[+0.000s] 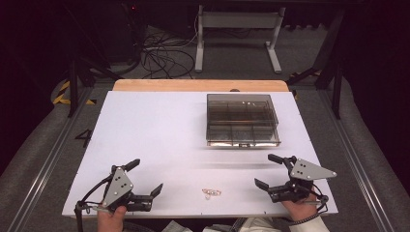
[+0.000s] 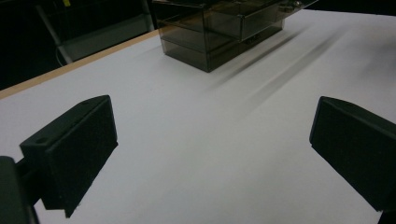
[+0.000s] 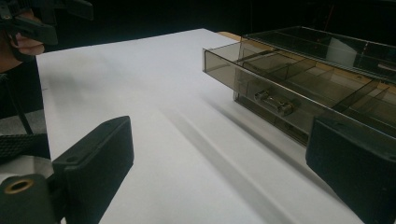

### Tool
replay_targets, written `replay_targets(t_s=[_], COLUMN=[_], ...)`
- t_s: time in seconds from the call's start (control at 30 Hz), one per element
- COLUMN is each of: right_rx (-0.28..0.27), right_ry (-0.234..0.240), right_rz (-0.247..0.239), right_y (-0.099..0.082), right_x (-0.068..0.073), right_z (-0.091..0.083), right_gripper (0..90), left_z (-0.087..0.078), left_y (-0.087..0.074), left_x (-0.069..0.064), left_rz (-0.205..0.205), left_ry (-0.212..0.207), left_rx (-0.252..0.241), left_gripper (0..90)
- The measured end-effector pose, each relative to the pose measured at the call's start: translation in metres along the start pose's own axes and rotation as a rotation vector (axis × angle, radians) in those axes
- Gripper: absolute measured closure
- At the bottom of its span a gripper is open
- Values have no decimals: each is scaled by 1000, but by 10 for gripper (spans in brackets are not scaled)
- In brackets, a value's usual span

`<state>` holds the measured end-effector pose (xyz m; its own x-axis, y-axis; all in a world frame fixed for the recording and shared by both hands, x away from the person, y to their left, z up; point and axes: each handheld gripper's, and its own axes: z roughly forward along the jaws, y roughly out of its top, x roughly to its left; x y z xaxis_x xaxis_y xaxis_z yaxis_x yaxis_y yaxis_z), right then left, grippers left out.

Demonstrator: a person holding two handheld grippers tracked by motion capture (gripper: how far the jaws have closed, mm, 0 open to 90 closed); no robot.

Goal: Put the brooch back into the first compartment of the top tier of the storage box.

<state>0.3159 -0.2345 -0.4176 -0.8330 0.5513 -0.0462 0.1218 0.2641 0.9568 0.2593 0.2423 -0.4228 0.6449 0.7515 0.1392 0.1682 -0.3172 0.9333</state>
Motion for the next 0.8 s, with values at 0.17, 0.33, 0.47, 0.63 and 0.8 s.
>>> replay_targets(t_s=[0.17, 0.33, 0.47, 0.63, 0.8], right_rx=[15, 22, 26, 26, 30], right_ry=[-5, 7, 7, 3, -2], right_rz=[-24, -21, -26, -28, -32], right_y=[1, 1, 1, 2, 4], right_x=[3, 4, 5, 5, 5], right_z=[3, 6, 6, 6, 5], right_gripper=[88, 89, 90, 91, 94], left_z=[0, 0, -1, -2, -2], left_y=[-1, -1, -1, 0, -1], left_x=[1, 3, 3, 1, 2], left_rz=[-25, -32, -25, -2, -6], left_ry=[-4, 1, 13, 25, 17], left_rx=[-6, -10, -10, -5, -4], left_gripper=[16, 17, 16, 16, 16])
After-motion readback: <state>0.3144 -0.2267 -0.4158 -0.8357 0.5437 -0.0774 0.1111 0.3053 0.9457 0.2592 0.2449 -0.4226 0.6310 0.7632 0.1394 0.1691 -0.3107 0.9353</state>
